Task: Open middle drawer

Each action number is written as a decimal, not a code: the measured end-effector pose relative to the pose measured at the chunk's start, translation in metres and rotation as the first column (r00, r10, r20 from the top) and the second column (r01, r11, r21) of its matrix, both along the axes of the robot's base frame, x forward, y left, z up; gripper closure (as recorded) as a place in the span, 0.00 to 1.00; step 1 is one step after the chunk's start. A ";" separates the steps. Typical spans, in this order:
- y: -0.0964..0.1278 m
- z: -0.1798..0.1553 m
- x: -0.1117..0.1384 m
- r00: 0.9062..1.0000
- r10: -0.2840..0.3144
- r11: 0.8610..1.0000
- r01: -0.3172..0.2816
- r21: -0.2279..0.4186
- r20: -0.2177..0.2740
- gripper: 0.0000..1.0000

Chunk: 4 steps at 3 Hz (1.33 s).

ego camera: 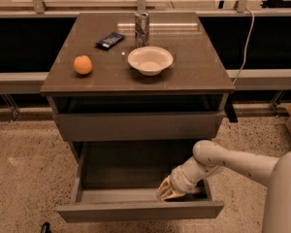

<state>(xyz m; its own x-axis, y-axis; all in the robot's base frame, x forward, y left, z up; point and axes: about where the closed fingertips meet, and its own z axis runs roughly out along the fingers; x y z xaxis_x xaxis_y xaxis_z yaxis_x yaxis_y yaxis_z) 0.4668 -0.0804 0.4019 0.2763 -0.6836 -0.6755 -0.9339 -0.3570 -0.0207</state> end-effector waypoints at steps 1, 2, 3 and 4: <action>-0.009 0.012 -0.011 1.000 0.000 1.000 0.000 0.006 0.004 1.00; -0.018 0.020 -0.007 0.999 -0.042 0.999 0.042 -0.005 0.021 1.00; -0.034 0.040 0.008 0.990 -0.124 0.992 0.126 -0.025 0.068 1.00; -0.057 0.060 0.011 0.969 -0.236 0.970 0.239 -0.038 0.073 1.00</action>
Offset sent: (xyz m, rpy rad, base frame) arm 0.0013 -0.0325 0.0325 -0.0226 -0.0523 -0.1041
